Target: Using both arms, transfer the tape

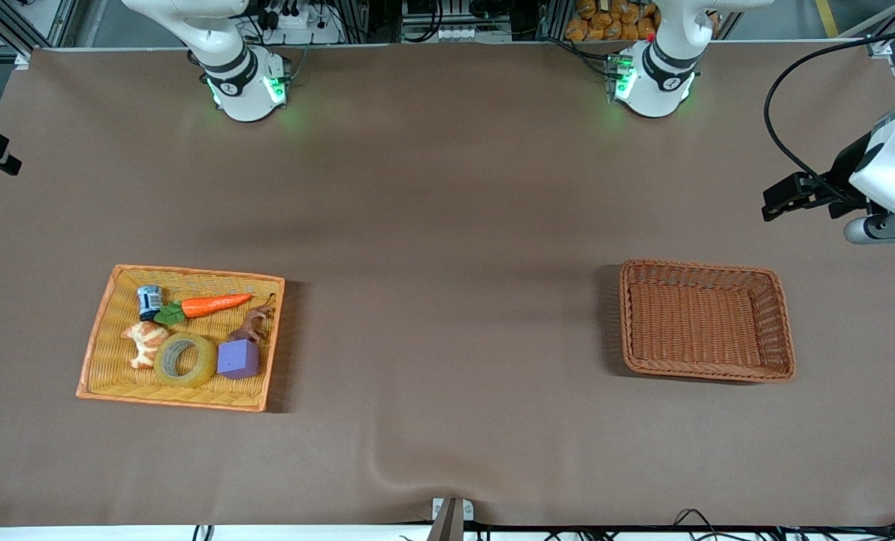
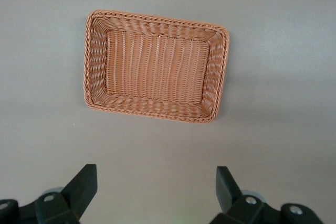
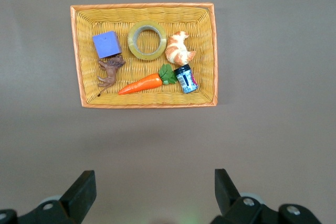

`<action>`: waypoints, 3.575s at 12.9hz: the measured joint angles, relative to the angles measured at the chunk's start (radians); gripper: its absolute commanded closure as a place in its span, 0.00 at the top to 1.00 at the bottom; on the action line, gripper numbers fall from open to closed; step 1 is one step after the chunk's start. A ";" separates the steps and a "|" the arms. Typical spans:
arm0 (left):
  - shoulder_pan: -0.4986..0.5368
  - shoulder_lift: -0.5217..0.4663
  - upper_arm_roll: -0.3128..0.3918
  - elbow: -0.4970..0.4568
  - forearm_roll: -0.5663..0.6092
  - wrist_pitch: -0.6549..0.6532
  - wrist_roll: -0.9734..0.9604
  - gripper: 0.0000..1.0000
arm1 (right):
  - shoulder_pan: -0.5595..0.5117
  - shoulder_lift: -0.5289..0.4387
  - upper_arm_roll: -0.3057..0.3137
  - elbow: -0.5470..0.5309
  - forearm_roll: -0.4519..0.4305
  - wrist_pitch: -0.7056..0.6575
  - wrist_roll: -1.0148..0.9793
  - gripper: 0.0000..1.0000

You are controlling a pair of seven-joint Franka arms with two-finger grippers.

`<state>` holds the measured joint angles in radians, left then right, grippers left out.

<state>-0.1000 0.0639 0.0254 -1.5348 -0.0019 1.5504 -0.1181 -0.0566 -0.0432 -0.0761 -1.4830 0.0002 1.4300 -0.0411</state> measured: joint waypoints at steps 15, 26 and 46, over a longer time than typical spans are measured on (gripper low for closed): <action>0.002 0.014 0.001 0.000 0.000 0.020 0.000 1.00 | 0.096 0.146 0.013 -0.025 0.000 0.080 -0.010 1.00; 0.004 0.019 0.000 0.003 0.000 0.020 0.000 1.00 | 0.126 0.660 0.008 -0.035 -0.001 0.601 -0.074 1.00; -0.006 0.026 -0.007 0.010 0.000 0.036 0.000 1.00 | 0.128 0.764 0.001 -0.075 -0.018 0.750 -0.209 0.89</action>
<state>-0.1062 0.0895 0.0183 -1.5250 -0.0020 1.5869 -0.1181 0.0715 0.7206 -0.0750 -1.5579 -0.0183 2.1802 -0.2505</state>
